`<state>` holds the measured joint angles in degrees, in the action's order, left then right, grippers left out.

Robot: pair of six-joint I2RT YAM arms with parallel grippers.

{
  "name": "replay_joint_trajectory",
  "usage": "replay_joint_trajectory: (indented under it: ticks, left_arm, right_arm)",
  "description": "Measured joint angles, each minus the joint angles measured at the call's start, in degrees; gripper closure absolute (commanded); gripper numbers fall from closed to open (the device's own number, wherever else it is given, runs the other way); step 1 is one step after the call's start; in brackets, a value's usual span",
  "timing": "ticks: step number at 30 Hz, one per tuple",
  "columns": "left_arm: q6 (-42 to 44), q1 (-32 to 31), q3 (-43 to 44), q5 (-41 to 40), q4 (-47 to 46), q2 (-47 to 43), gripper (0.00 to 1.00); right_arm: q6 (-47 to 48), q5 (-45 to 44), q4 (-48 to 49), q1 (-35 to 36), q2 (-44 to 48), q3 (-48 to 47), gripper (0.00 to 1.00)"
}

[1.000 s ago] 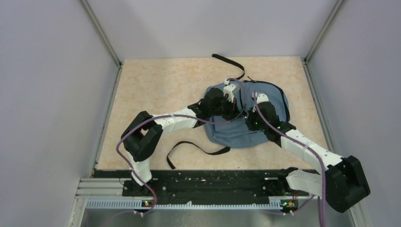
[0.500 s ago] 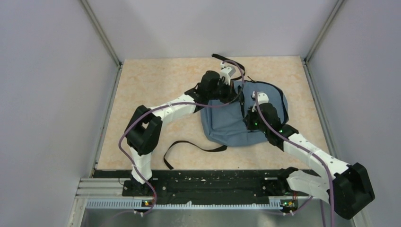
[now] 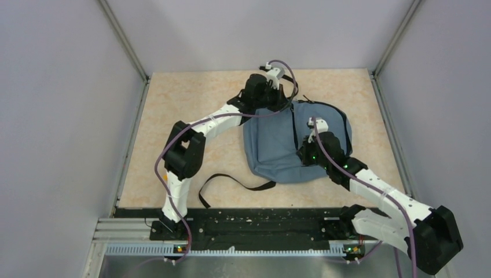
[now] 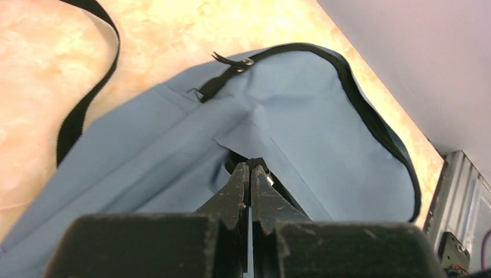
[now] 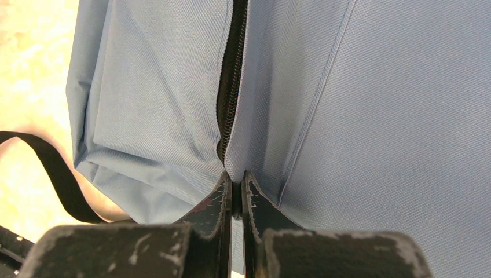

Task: Pack the student bag
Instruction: Zip the student bag at the center of the board.

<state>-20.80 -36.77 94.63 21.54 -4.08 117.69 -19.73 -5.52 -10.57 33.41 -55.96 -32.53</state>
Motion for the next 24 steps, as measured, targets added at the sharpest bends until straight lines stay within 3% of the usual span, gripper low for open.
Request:
replay_joint_trajectory:
  ticks: [10,24]
  left_arm:
    - [-0.31,2.10,9.40,0.70,0.35,9.46,1.00]
    - [-0.28,2.08,19.02,-2.10,9.84,16.02,1.00]
  right_arm:
    - [0.66,1.46,-1.09,0.17,1.49,0.04,1.00]
    - [0.44,0.79,-0.28,0.17,2.75,0.24,1.00]
